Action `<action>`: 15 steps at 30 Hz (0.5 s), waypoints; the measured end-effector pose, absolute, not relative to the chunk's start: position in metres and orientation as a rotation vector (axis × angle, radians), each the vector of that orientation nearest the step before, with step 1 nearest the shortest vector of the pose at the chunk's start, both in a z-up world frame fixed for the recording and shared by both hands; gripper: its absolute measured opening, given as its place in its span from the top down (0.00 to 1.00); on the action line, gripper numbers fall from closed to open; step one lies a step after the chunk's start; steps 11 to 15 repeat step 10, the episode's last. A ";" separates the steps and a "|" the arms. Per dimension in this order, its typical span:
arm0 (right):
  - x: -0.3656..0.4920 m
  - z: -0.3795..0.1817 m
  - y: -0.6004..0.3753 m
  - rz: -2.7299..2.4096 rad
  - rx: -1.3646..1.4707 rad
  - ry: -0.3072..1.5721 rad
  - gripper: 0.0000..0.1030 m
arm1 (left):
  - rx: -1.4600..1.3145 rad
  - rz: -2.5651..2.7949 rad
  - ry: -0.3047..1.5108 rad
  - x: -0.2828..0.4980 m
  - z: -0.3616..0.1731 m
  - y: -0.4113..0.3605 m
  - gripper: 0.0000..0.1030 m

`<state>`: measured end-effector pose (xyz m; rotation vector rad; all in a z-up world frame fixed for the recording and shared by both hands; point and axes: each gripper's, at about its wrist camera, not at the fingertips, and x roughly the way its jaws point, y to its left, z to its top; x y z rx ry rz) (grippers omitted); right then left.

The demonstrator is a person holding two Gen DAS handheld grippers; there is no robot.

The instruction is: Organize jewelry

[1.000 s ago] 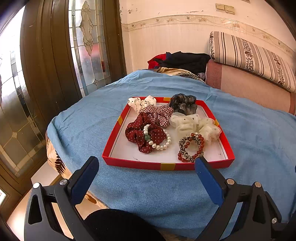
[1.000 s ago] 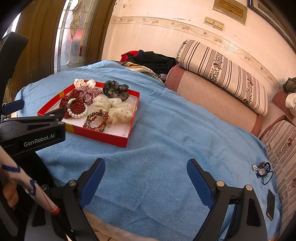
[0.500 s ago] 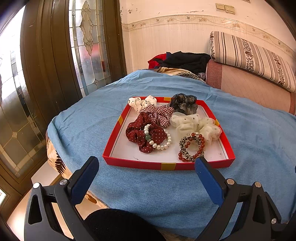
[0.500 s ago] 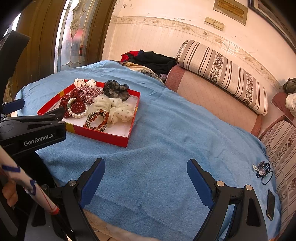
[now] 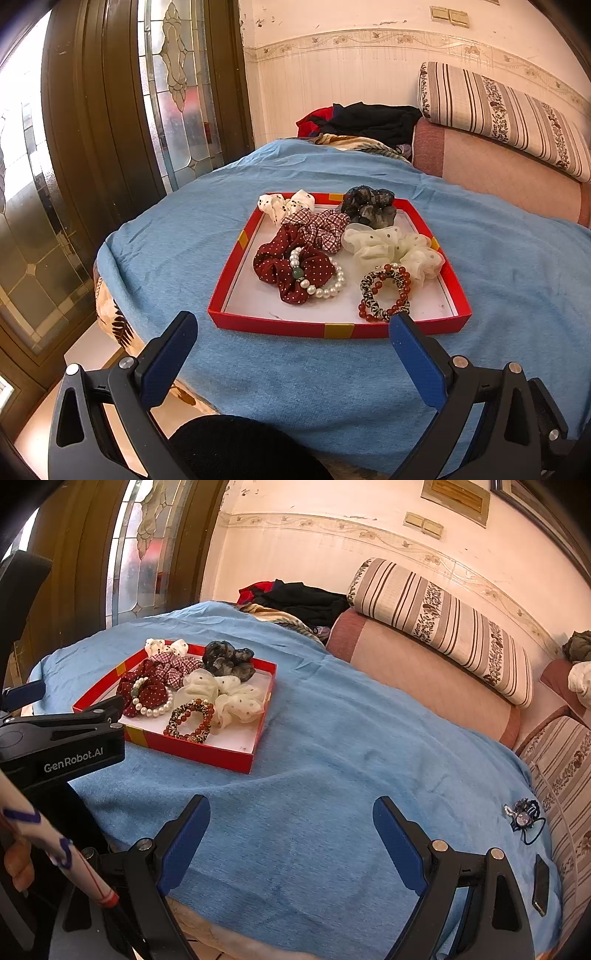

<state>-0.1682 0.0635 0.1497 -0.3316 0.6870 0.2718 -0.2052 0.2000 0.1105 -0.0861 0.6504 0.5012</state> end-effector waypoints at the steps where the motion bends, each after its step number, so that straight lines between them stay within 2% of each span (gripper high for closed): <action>1: -0.169 0.150 0.063 0.270 -0.330 0.687 0.10 | -0.085 0.500 0.651 -0.205 0.110 0.200 0.00; 15: -0.164 0.151 0.053 0.257 -0.292 0.699 0.10 | -0.037 0.491 0.661 -0.209 0.110 0.200 0.00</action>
